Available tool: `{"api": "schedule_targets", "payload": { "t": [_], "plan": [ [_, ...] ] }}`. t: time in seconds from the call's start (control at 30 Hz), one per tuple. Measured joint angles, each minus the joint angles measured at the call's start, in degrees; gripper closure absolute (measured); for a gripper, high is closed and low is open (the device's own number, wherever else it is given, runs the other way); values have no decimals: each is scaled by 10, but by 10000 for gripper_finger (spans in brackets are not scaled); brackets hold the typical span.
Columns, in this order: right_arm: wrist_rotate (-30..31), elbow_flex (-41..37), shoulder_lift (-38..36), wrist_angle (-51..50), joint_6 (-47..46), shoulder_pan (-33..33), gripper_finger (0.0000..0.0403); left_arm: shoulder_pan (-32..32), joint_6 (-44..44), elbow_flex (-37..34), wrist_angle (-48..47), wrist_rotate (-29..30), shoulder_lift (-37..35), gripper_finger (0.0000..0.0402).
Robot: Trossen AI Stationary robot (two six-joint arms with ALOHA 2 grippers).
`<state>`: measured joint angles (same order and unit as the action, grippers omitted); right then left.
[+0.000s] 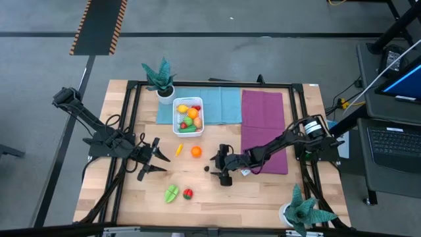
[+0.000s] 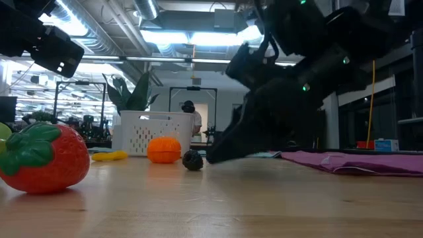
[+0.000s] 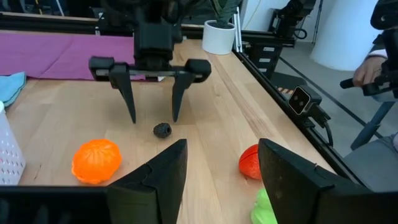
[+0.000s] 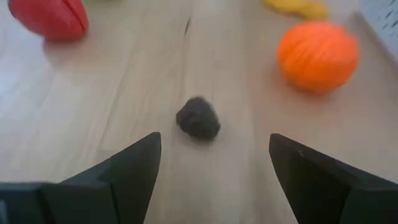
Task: Pick and placing Produce into tupperware
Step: Put the blackberry into the white basket
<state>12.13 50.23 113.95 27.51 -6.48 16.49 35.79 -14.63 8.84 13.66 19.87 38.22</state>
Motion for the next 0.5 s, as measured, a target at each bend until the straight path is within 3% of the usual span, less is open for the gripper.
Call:
{"api": "schedule_targets", "payload": {
  "t": [0.5],
  "plan": [
    [-23, 78, 71, -24, -3, 0, 102, 0, 2, 0, 0, 2, 0, 223]
  ]
}}
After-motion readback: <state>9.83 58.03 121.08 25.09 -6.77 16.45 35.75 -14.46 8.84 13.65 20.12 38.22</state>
